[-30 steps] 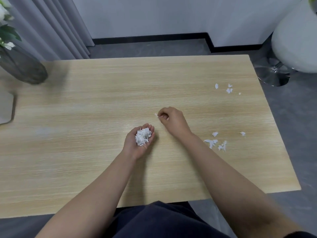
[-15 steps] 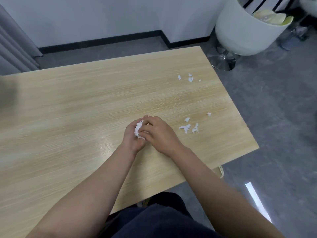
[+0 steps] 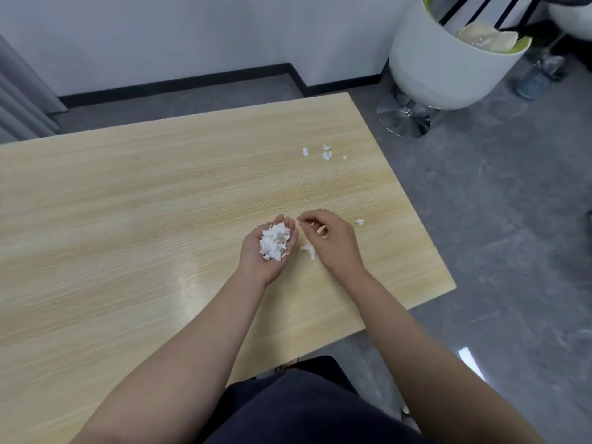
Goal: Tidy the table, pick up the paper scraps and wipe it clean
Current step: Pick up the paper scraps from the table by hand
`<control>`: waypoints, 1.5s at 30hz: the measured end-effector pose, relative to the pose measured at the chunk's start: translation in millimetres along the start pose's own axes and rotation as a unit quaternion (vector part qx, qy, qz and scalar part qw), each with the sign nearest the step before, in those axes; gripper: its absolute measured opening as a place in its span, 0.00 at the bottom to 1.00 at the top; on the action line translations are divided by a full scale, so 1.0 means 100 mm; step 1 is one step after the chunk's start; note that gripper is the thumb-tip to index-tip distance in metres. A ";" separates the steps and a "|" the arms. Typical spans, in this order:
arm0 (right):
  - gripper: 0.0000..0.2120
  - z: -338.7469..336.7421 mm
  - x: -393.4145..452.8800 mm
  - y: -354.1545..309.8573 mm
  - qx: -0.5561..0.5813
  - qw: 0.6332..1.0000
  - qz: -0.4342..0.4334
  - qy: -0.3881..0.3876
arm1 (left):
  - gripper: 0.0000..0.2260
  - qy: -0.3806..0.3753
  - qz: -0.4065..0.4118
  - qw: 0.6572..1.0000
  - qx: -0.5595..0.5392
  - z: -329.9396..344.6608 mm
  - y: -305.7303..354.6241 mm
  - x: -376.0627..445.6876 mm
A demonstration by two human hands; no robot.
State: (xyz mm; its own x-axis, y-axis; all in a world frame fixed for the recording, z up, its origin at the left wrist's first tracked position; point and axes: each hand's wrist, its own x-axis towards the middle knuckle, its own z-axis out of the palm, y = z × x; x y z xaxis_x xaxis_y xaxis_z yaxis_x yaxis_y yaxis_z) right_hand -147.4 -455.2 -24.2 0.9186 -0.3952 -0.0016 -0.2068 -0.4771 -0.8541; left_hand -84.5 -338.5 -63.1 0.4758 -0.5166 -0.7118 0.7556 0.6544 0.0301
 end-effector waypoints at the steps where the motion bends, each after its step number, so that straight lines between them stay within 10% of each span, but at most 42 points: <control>1: 0.06 -0.09 0.05 0.12 0.011 1.000 0.018 0.021 | 0.17 0.000 -0.001 1.000 -0.005 0.02 -0.04 0.04; 10: 0.08 -0.65 0.49 1.30 -0.144 0.975 0.168 0.033 | 0.16 -0.004 0.029 0.999 -0.023 0.13 -0.20 0.20; 29: 0.04 -0.32 0.27 1.24 -0.175 0.965 0.005 -0.193 | 0.15 0.034 0.089 0.995 -0.031 -0.05 -0.17 0.17; 45: 0.06 -0.16 0.10 0.88 -0.156 0.979 -0.059 -0.119 | 0.13 0.041 0.050 0.998 -0.015 -0.14 -0.29 0.05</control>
State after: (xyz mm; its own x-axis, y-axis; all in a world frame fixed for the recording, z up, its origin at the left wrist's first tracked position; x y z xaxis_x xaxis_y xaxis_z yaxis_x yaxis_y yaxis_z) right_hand -162.2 -514.1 -91.0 0.9870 -0.1463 -0.0666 -0.1538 -0.7397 -0.6551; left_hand -110.1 -352.6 -77.1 0.5081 -0.4017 -0.7619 0.6916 0.7175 0.0829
